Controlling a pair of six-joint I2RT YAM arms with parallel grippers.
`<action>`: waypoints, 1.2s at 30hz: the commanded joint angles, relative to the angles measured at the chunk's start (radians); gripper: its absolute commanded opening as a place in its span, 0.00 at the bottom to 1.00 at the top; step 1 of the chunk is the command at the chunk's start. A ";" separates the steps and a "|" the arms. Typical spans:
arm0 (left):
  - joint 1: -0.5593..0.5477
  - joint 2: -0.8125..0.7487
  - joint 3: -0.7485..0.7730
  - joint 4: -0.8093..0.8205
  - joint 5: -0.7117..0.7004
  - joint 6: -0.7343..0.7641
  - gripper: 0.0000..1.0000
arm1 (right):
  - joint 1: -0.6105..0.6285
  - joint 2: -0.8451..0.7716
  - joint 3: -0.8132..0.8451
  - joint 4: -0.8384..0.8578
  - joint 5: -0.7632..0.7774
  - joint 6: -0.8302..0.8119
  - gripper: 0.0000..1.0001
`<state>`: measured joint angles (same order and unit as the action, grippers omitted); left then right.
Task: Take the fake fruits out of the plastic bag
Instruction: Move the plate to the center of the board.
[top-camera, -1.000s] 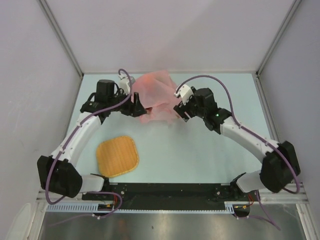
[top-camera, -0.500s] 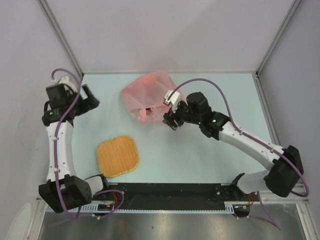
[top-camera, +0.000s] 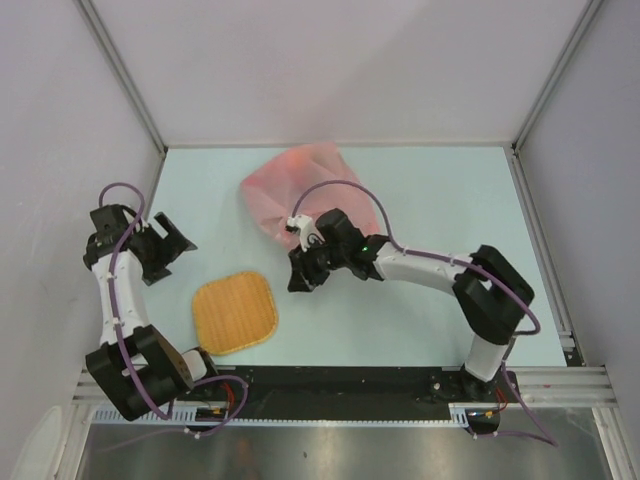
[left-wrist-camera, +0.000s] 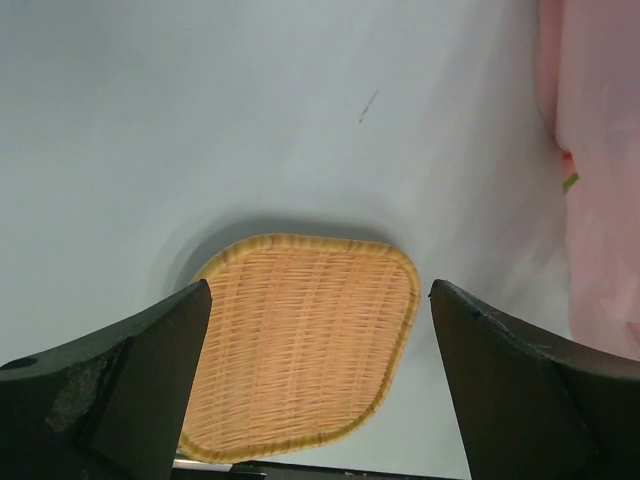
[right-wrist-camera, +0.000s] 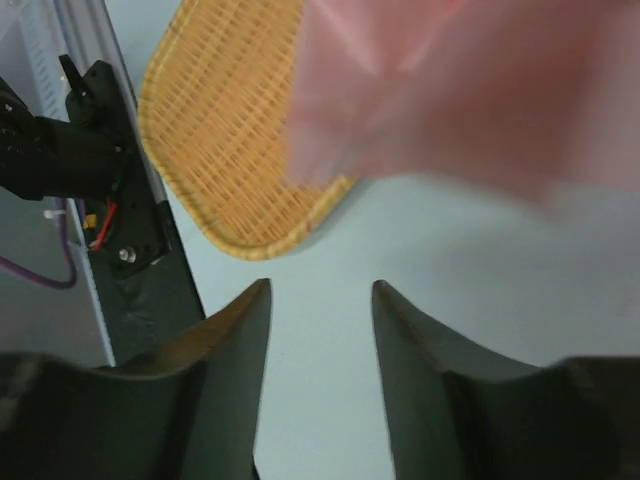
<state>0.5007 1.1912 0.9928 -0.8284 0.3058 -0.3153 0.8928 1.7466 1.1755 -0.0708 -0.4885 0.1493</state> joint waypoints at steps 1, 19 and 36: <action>0.009 -0.025 0.004 0.042 0.101 -0.002 0.96 | 0.044 0.120 0.041 0.167 -0.056 0.238 0.57; 0.009 -0.094 0.055 -0.014 0.159 0.024 0.96 | 0.028 0.418 0.155 0.094 0.033 0.524 0.24; -0.166 0.007 0.113 0.126 0.256 -0.030 0.93 | -0.389 -0.073 -0.243 -0.400 0.079 0.115 0.05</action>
<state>0.4065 1.1889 1.0328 -0.7532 0.5259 -0.3481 0.5705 1.7584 1.0004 -0.3031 -0.4759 0.4171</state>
